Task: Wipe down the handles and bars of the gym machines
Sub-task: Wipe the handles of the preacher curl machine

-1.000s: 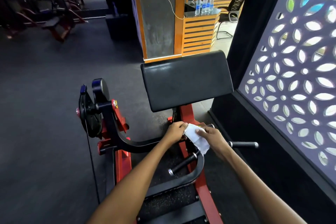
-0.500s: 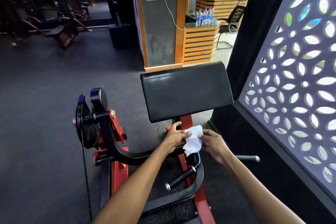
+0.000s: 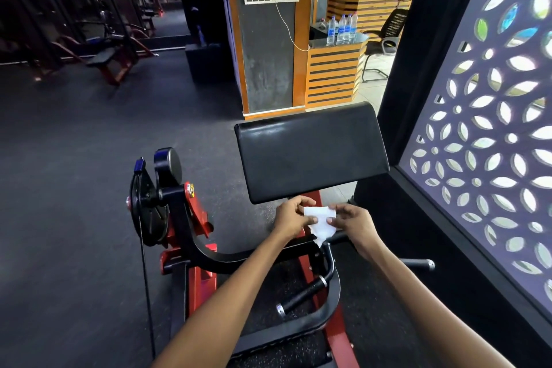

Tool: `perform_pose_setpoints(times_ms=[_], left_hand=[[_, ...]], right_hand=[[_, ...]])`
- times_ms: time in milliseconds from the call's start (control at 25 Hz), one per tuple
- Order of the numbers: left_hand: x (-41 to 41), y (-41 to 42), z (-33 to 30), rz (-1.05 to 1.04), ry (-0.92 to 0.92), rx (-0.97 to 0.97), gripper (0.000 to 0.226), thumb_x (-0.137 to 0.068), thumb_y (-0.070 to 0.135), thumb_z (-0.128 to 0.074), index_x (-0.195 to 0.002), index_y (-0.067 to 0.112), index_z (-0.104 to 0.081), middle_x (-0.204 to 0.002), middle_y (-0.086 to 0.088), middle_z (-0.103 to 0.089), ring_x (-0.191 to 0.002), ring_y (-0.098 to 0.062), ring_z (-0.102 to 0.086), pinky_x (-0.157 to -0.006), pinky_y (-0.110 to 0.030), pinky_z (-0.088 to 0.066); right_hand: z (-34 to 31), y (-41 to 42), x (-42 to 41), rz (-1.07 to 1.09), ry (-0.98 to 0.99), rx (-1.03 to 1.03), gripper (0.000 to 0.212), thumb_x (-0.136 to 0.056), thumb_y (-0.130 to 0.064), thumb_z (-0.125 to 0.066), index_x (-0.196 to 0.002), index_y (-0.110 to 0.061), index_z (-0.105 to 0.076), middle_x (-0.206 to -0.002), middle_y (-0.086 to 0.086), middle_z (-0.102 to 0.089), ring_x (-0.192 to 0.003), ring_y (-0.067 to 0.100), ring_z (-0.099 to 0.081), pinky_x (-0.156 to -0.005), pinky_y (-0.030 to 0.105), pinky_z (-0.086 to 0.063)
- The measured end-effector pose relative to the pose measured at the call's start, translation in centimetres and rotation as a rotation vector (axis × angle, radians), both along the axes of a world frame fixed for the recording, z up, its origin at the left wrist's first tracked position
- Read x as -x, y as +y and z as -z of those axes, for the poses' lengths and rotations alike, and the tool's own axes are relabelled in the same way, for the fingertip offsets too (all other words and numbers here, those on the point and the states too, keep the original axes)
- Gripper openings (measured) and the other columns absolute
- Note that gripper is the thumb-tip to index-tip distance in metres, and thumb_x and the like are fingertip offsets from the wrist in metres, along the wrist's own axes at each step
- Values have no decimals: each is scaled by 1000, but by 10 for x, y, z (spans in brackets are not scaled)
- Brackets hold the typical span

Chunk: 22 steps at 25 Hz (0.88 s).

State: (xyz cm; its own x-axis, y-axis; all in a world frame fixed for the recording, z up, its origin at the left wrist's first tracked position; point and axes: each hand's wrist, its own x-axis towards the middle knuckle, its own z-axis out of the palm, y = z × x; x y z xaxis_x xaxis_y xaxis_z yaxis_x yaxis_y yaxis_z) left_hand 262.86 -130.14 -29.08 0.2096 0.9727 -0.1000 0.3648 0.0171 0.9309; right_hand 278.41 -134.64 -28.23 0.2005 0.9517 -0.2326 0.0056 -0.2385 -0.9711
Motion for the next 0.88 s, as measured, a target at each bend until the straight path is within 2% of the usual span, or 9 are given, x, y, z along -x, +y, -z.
perform_pose_setpoints(times_ms=[120,240,320,440,480,560,680,800,880], left_hand=[[-2,3,0,2,208,-152,10,-81,12,-74,-90,15,-74,-85,3,-60,-76,-7,-52,-71,-22,-40],[2,7,-1,46,282,-206,13,-91,18,-63,-98,12,-73,-97,5,-58,-94,-9,-49,-81,-23,-36],[3,6,-2,66,55,-31,16,-96,20,-57,-101,10,-68,-91,4,-63,-89,-12,-57,-75,-20,-41],[3,2,-4,111,-179,314,22,-90,29,-67,-106,15,-62,-98,0,-70,-88,-16,-64,-79,-31,-51],[3,2,-1,110,-205,348,21,-88,23,-70,-105,15,-63,-102,-5,-71,-89,-20,-66,-79,-34,-53],[0,0,0,10,-280,339,6,-91,14,-65,-96,12,-64,-101,-12,-70,-80,-19,-66,-66,-27,-56],[1,-2,-4,-31,-312,341,4,-93,14,-63,-96,12,-61,-105,-13,-67,-79,-16,-64,-59,-23,-54],[2,-4,-3,-5,-289,348,30,-85,-3,-67,-112,6,-58,-103,-10,-66,-86,-21,-66,-75,-31,-57],[3,-6,-4,-57,-353,359,23,-87,-10,-60,-100,10,-58,-93,-6,-64,-74,-15,-66,-65,-25,-57]], right_hand=[[-9,0,1,29,-300,-62,16,-78,-2,-71,-75,-16,-66,-74,2,-67,-61,12,-61,-54,16,-48],[-11,3,-2,-23,-424,-59,18,-79,-14,-69,-66,-25,-62,-73,-4,-61,-66,13,-57,-66,29,-48],[-10,3,-5,-94,-299,-37,12,-81,-18,-66,-71,-23,-61,-71,3,-62,-66,20,-56,-64,40,-48],[-15,5,-4,-69,-99,-45,13,-90,-10,-60,-79,-17,-57,-73,7,-58,-66,20,-56,-57,32,-45],[-16,5,-3,-50,-56,-52,11,-90,-9,-60,-82,-15,-56,-73,7,-57,-65,18,-56,-55,30,-46],[-19,2,0,-68,41,2,11,-88,-8,-63,-92,-11,-54,-74,7,-58,-62,17,-59,-52,32,-52],[-13,0,2,-67,67,66,30,-82,1,-67,-106,-5,-50,-82,13,-64,-74,32,-64,-69,49,-54],[-11,-1,4,-34,126,49,32,-82,4,-66,-108,-4,-50,-91,16,-67,-79,33,-66,-67,42,-55],[-10,-2,7,-79,217,36,31,-82,10,-62,-108,-3,-53,-92,16,-67,-76,28,-66,-63,31,-57]])
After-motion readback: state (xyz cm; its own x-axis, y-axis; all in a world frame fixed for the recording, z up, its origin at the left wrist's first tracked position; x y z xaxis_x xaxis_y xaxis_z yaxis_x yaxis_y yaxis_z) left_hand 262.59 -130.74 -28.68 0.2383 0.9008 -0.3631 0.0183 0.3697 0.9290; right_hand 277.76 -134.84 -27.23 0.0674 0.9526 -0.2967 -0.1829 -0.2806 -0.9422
